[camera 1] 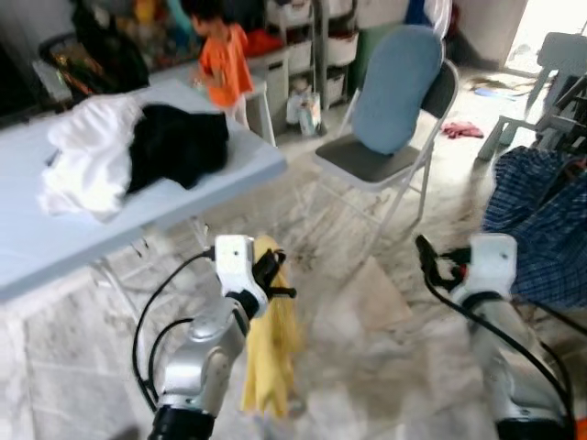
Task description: Hang hanger
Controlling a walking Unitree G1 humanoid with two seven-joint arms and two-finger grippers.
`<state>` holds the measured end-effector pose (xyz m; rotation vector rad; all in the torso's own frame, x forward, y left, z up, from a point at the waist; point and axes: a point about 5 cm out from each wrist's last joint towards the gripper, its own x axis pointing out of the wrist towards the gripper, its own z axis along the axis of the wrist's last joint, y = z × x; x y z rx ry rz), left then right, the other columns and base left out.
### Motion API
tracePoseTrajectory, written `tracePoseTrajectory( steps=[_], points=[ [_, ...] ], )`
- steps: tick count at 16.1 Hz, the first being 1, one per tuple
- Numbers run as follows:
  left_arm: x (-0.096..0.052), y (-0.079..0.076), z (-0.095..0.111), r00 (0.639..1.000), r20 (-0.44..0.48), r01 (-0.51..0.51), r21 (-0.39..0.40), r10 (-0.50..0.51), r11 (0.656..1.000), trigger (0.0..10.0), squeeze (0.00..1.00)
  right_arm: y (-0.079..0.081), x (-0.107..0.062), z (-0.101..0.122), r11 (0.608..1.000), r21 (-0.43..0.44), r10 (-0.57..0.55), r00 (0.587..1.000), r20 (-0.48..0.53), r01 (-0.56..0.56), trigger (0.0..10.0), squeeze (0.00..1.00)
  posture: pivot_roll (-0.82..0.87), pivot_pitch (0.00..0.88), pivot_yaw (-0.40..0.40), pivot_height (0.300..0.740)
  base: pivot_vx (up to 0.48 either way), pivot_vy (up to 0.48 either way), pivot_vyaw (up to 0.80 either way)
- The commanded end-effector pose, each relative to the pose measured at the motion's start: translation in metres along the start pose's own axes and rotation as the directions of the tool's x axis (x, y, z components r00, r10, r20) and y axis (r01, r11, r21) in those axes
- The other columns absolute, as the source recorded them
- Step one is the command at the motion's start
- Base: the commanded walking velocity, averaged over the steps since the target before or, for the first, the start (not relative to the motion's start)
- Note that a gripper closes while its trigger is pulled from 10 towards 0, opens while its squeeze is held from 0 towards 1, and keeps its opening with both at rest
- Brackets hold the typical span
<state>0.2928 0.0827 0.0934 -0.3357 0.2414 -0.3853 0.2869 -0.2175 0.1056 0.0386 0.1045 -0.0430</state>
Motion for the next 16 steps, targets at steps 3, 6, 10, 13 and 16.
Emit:
tracePoseTrajectory(
  steps=[3, 6, 10, 13, 16],
  points=[
    [0.0, 0.019, 0.01, 1.0, 0.009, 0.001, 0.092, -0.002, 0.996, 10.0, 0.0, 0.006, -0.009, 0.005, 1.0, 0.015, 0.004, 0.998, 0.07, -0.005, 10.0, 0.0, -0.22, 0.0, 0.153, 0.74, 0.0, 0.48, 0.0],
    [0.0, 0.027, 0.008, 0.999, 0.003, -0.035, 0.111, 0.034, 0.993, 10.0, 0.0, 0.017, -0.015, -0.01, 0.999, 0.032, -0.008, 1.0, 0.029, 0.007, 10.0, 0.0, -0.22, 0.0, 0.181, 0.74, 0.0, 0.48, 0.0],
    [0.002, 0.021, 0.009, 0.998, 0.06, -0.014, 0.101, 0.008, 0.995, 10.0, 0.0, 0.024, -0.019, -0.012, 0.998, 0.06, -0.022, 0.999, 0.05, 0.019, 10.0, 0.0, -0.23, 0.0, 0.153, 0.74, 0.0, 0.0, 0.0],
    [0.003, 0.022, 0.014, 0.991, 0.122, -0.065, 0.088, 0.054, 0.994, 10.0, 0.0, 0.029, -0.012, -0.005, 0.996, -0.067, 0.059, 0.995, 0.074, -0.054, 10.0, 0.0, -0.23, 0.0, 0.101, 0.74, 0.0, 0.0, 0.0],
    [0.001, 0.026, 0.018, 0.976, 0.185, -0.126, 0.055, 0.114, 0.991, 10.0, 0.0, 0.02, -0.001, 0.01, 0.985, -0.149, 0.102, 0.991, 0.085, -0.088, 10.0, 0.0, -0.17, 0.0, -0.031, 0.74, 0.0, 0.0, 0.0]
  ],
)
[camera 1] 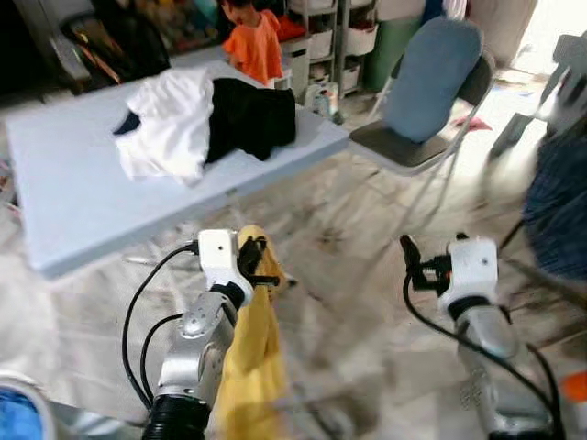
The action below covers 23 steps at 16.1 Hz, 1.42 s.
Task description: Hang hanger
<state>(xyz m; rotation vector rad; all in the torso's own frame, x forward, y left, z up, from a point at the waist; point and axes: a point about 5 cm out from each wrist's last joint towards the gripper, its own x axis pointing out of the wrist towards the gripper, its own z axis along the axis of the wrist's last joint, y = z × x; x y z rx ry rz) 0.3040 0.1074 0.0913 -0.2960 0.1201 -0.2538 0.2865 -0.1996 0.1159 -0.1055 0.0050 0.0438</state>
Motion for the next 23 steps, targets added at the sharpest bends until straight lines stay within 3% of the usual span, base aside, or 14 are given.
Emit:
tracePoseTrajectory(
  steps=[1, 4, 6, 8, 12, 16, 23],
  points=[
    [0.0, 0.002, 0.013, 0.998, 0.066, -0.02, 0.018, 0.019, 1.0, 10.0, 0.0, 0.002, 0.005, 0.002, 1.0, -0.003, 0.031, 1.0, -0.007, -0.031, 10.0, 0.0, -0.15, 0.0, -0.053, 0.74, 0.0, 0.0, 0.0],
    [-0.011, 0.008, 0.017, 0.995, 0.09, -0.033, 0.017, 0.032, 0.999, 10.0, 0.0, 0.007, 0.016, 0.009, 0.999, 0.001, 0.049, 0.999, 0.005, -0.049, 10.0, 0.0, -0.12, 0.0, -0.056, 0.74, 0.0, 0.0, 0.0],
    [-0.018, 0.014, 0.019, 0.997, 0.076, -0.02, 0.014, 0.019, 1.0, 10.0, 0.0, 0.019, 0.016, 0.009, 0.998, 0.051, 0.036, 0.999, 0.017, -0.037, 10.0, 0.0, -0.12, 0.0, 0.019, 0.74, 0.0, 0.0, -0.4],
    [-0.019, 0.017, 0.022, 0.998, 0.063, -0.009, 0.022, 0.008, 1.0, 10.0, 0.0, 0.021, 0.01, 0.003, 0.998, 0.064, 0.016, 1.0, 0.006, -0.016, 10.0, 0.0, -0.13, 0.0, 0.057, 0.74, 0.0, 0.12, -0.8],
    [-0.015, 0.019, 0.024, 0.999, 0.04, 0.008, 0.02, -0.009, 1.0, 10.0, 0.0, 0.017, 0.001, -0.008, 0.996, 0.086, -0.035, 0.999, -0.017, 0.036, 10.0, 0.0, -0.15, 0.0, 0.078, 0.74, 0.0, 0.348, -0.8],
    [-0.011, 0.012, 0.022, 0.999, 0.034, 0.03, 0.001, -0.03, 1.0, 10.0, 0.0, 0.008, 0.006, -0.001, 0.996, 0.07, -0.058, 0.998, 0.0, 0.058, 10.0, 0.0, -0.17, 0.0, 0.074, 0.74, 0.0, 0.341, -0.8],
    [-0.007, 0.005, 0.018, 0.998, 0.015, 0.064, -0.007, -0.063, 0.998, 10.0, 0.0, 0.009, 0.007, 0.001, 0.996, 0.07, -0.062, 0.998, 0.011, 0.061, 10.0, 0.0, -0.19, 0.0, 0.08, 0.74, 0.112, 0.331, -0.77]
  ],
)
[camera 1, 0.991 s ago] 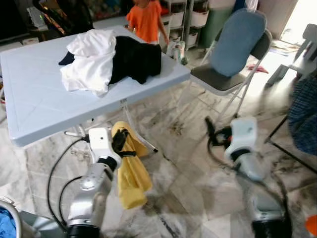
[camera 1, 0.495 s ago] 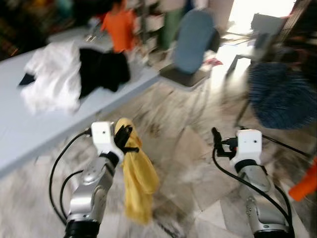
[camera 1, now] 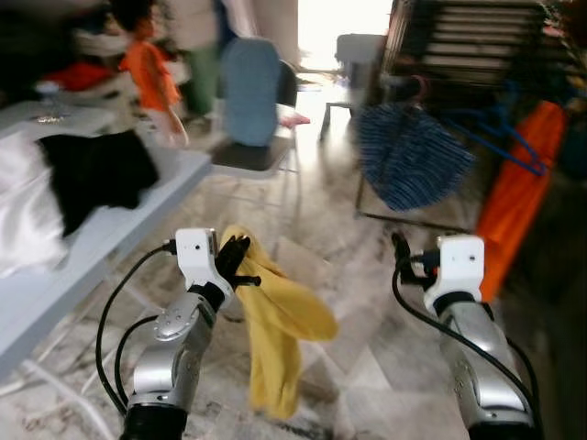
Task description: Hang hanger
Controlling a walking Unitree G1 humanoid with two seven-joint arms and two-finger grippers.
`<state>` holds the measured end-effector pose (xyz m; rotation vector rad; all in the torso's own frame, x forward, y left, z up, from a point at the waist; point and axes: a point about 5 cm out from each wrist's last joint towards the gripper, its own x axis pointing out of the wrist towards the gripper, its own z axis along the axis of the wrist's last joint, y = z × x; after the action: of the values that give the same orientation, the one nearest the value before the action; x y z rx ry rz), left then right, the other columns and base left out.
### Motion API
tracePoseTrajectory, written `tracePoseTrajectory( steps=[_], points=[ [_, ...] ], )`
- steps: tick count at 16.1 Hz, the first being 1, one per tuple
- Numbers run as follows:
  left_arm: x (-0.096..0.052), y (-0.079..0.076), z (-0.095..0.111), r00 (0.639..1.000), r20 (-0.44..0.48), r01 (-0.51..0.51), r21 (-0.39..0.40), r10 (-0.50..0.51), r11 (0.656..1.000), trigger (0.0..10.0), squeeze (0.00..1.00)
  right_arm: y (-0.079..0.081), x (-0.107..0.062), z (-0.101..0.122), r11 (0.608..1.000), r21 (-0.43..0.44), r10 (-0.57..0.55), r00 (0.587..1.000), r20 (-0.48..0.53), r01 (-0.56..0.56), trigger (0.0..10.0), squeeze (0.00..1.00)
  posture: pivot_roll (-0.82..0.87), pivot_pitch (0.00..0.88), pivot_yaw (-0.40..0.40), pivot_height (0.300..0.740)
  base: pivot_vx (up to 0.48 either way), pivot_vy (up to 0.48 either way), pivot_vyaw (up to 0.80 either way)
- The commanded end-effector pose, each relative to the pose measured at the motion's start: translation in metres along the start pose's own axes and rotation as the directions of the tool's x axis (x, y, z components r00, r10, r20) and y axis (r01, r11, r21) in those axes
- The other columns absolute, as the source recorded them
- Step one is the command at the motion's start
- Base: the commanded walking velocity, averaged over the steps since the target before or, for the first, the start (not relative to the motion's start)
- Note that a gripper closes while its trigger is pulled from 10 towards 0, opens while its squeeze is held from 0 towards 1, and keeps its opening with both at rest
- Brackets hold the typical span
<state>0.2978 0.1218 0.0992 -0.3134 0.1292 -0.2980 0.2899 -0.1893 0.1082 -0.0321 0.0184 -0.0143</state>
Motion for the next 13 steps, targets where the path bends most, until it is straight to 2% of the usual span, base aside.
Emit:
tracePoseTrajectory(
  steps=[1, 5, 9, 10, 11, 13],
  points=[
    [0.005, -0.007, 0.006, 0.999, 0.024, 0.025, 0.008, -0.025, 1.0, 10.0, 0.0, 0.001, 0.002, 0.006, 1.0, 0.001, 0.005, 1.0, 0.024, -0.005, 10.0, 0.0, -0.19, 0.0, 0.077, 0.74, 0.277, 0.296, -0.43],
    [0.003, -0.006, 0.003, 1.0, 0.019, 0.016, 0.003, -0.016, 1.0, 10.0, 0.0, 0.005, 0.002, 0.004, 1.0, 0.001, 0.026, 1.0, 0.017, -0.026, 10.0, 0.0, -0.18, 0.0, 0.071, 0.74, 0.275, 0.299, 0.0],
    [0.0, -0.003, 0.0, 0.999, 0.017, -0.038, 0.02, 0.037, 0.999, 10.0, 0.0, 0.01, 0.003, 0.001, 0.999, 0.002, 0.048, 0.999, 0.004, -0.048, 10.0, 0.0, -0.16, 0.0, 0.056, 0.74, 0.0, 0.067, 0.0],
    [-0.001, -0.004, 0.001, 0.997, 0.029, -0.078, 0.048, 0.077, 0.996, 10.0, 0.0, 0.018, 0.003, -0.004, 0.997, 0.013, 0.081, 0.997, -0.015, -0.081, 10.0, 0.0, -0.12, 0.0, 0.02, 0.74, 0.0, 0.0, 0.0],
    [-0.004, -0.002, 0.004, 0.994, 0.05, -0.103, 0.042, 0.101, 0.994, 10.0, 0.0, 0.026, 0.005, -0.006, 0.993, 0.014, 0.119, 0.993, -0.024, -0.119, 10.0, 0.0, -0.09, 0.0, -0.018, 0.74, 0.0, 0.0, 0.0],
    [-0.016, 0.013, 0.008, 0.975, 0.1, -0.203, 0.038, 0.199, 0.978, 10.0, 0.0, 0.044, 0.012, -0.006, 0.979, 0.01, 0.203, 0.979, -0.033, -0.202, 10.0, 0.0, -0.03, 0.0, -0.079, 0.74, 0.0, 0.0, 0.0]
  ],
)
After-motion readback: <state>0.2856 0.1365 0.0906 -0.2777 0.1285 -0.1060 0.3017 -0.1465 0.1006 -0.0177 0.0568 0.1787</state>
